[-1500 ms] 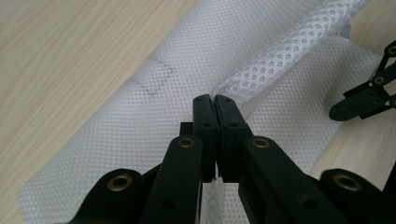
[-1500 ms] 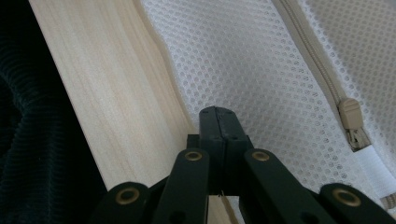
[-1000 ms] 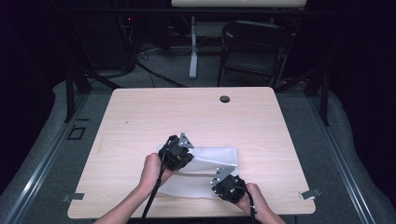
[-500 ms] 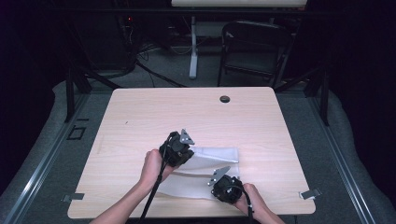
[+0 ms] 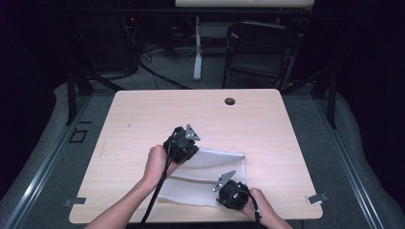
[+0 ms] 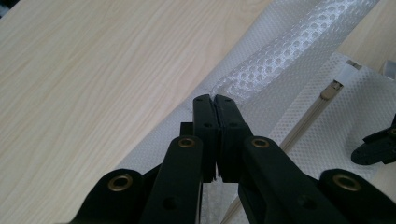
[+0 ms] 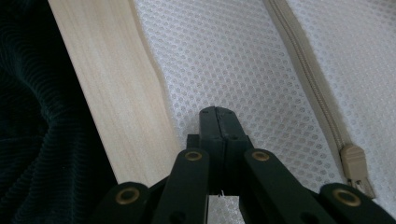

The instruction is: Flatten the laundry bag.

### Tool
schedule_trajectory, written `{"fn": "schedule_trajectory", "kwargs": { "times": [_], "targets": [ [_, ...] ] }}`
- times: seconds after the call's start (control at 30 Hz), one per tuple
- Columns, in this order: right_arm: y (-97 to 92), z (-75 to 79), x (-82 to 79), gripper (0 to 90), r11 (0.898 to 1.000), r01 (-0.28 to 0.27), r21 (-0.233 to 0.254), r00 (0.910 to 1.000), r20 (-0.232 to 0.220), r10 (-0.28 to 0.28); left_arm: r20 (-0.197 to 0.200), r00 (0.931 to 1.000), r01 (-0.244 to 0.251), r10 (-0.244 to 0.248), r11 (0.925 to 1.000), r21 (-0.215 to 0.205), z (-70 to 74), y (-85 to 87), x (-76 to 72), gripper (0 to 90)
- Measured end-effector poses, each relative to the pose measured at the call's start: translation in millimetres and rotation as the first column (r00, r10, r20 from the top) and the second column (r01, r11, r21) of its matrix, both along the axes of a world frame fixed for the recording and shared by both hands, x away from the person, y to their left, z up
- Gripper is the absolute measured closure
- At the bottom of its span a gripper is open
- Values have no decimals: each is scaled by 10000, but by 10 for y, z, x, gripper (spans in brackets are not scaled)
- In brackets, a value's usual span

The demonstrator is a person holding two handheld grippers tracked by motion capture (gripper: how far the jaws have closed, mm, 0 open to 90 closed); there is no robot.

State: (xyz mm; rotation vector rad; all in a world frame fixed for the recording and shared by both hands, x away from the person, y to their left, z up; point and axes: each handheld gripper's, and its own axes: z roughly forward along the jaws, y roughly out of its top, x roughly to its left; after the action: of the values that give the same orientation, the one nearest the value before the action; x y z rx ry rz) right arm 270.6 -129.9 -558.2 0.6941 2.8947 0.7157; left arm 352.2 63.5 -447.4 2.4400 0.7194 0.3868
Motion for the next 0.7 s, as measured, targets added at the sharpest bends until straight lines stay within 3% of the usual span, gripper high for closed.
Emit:
{"fn": "schedule_trajectory", "kwargs": {
  "times": [0.37,0.7],
  "targets": [
    [-21,13,-20,900,9998,-169,-39,9988,-459,167,235,9994,-254,257,9996,-124,81,-24,121,885],
    [-27,1,-17,900,9998,-94,171,9989,-449,101,473,9969,-623,634,9978,-245,92,-82,305,885]
  ]
}}
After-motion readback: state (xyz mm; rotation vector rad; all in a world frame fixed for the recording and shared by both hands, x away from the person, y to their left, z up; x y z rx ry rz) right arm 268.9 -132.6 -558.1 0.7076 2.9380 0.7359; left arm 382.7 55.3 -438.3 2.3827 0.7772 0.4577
